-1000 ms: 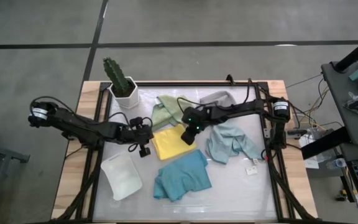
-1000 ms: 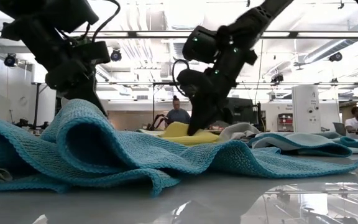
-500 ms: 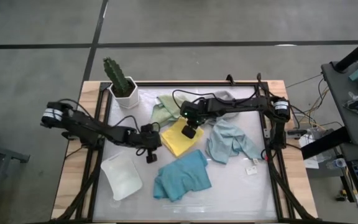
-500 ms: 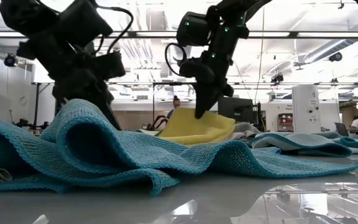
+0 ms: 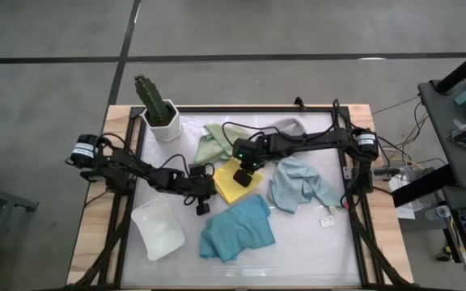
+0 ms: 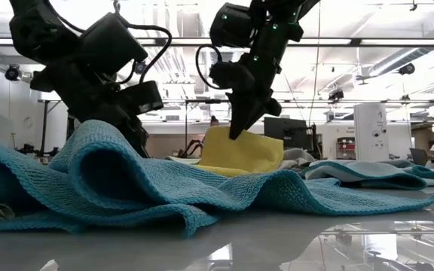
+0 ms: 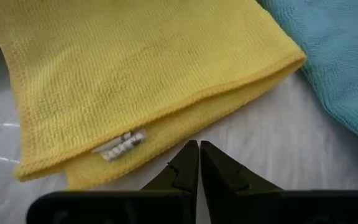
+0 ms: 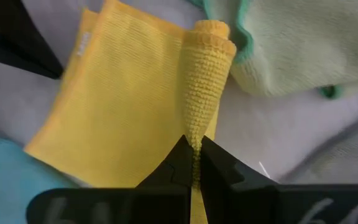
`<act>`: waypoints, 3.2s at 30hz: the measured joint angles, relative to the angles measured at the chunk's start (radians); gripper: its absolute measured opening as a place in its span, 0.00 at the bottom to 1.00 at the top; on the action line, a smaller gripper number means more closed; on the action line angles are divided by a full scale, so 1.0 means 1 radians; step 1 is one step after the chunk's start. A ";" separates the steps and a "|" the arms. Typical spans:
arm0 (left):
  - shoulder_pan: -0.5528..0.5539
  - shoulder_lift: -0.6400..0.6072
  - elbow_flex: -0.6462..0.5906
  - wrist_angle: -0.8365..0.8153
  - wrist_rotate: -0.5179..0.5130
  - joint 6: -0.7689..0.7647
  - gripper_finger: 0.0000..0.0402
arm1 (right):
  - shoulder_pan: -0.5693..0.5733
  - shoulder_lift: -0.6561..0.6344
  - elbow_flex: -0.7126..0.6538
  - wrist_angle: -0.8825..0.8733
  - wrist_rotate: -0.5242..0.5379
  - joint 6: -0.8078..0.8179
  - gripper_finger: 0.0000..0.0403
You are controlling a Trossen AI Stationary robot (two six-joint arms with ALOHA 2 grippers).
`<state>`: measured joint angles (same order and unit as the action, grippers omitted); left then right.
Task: Fold microfiber towels
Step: Fold the yellow microfiber towel
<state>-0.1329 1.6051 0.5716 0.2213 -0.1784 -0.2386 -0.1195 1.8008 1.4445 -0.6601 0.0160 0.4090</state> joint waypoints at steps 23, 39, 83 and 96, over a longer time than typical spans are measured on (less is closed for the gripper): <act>0.000 0.001 -0.004 0.013 0.000 0.016 0.01 | 0.057 0.073 0.007 0.226 -0.018 0.116 0.02; 0.000 0.002 -0.004 0.012 -0.005 0.016 0.01 | 0.078 0.107 0.007 0.366 -0.015 0.120 0.02; -0.013 -0.105 -0.009 -0.013 -0.008 0.010 0.01 | 0.100 0.059 0.006 0.363 -0.094 -0.109 0.42; -0.019 -0.299 -0.011 -0.230 -0.159 0.020 0.01 | 0.103 0.011 -0.024 0.183 -0.064 -0.319 0.37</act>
<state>-0.1520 1.3063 0.5606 -0.0084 -0.3376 -0.2187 -0.0170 1.8122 1.4203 -0.4775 -0.0476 0.0903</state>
